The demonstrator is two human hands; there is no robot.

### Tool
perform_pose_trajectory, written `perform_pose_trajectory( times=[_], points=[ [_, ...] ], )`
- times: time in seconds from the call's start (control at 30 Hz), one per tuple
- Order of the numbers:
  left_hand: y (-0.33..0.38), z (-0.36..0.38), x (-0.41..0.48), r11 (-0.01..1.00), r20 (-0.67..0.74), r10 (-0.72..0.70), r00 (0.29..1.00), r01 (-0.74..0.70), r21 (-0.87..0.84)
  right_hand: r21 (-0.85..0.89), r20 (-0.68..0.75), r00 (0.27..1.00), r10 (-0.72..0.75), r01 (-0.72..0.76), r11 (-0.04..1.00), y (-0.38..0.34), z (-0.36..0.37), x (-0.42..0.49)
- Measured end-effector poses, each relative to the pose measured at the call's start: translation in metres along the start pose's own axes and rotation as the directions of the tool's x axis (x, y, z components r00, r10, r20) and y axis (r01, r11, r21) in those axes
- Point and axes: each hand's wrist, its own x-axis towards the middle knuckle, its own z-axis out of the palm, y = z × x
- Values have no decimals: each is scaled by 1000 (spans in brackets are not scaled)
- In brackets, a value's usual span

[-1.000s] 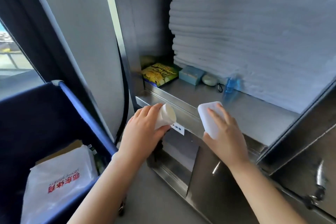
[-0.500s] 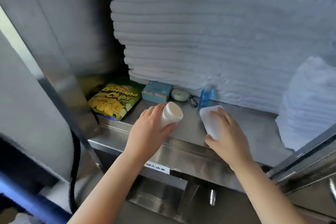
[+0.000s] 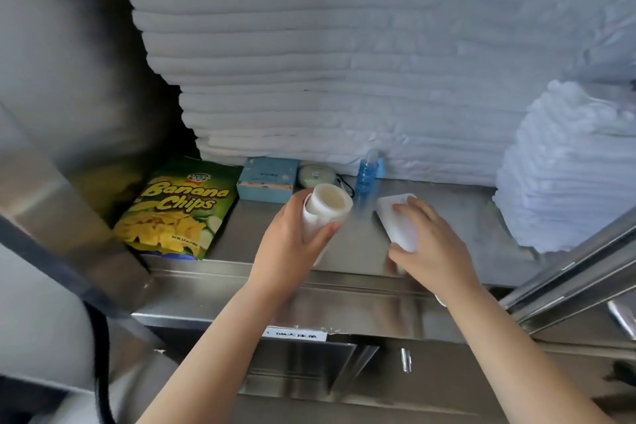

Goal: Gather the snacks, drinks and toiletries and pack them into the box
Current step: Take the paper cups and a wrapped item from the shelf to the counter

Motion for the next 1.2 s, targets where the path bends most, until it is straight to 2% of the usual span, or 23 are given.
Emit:
perform_pose_trajectory(
  times=[0.1, 0.27, 0.43, 0.53, 0.63, 0.7, 0.77, 0.87, 1.03, 1.2],
  points=[
    [-3, 4, 1, 995, 9, -39, 999, 39, -88, -21, 32, 999, -30, 30, 999, 2, 0, 1],
    [-7, 6, -1, 989, 37, -21, 999, 27, -144, -45, 70, 995, -70, 73, 996, 6, -2, 5],
    [-10, 1, 0, 996, 17, 52, 999, -50, -79, -82, 74, 997, -34, 40, 996, 8, -3, 12],
    [-11, -3, 1, 998, 16, 49, 999, -48, -36, -110, 97, 995, -27, 38, 993, 4, -5, 17],
    [-13, -8, 1, 999, 3, 32, 999, -32, -8, -170, 54, 991, -124, 131, 977, -7, -11, 17],
    [-13, -9, 2, 999, -4, 20, 1000, -20, -26, -54, -88, 956, -281, 277, 959, -24, -18, 14],
    [-12, -10, 2, 998, -13, 21, 1000, -22, -61, 71, -170, 878, -448, 464, 883, -47, -25, 12],
    [-14, -13, 1, 996, -27, 58, 998, -60, -73, 131, -133, 757, -640, 653, 746, -78, -31, 9],
    [-13, -25, -1, 992, -73, 123, 990, -122, 16, 88, -4, 676, -737, 734, 674, -97, -31, 12],
    [-10, -41, -2, 982, -35, 138, 990, -132, 133, 76, -2, 689, -725, 723, 687, -101, -32, 17]
  ],
)
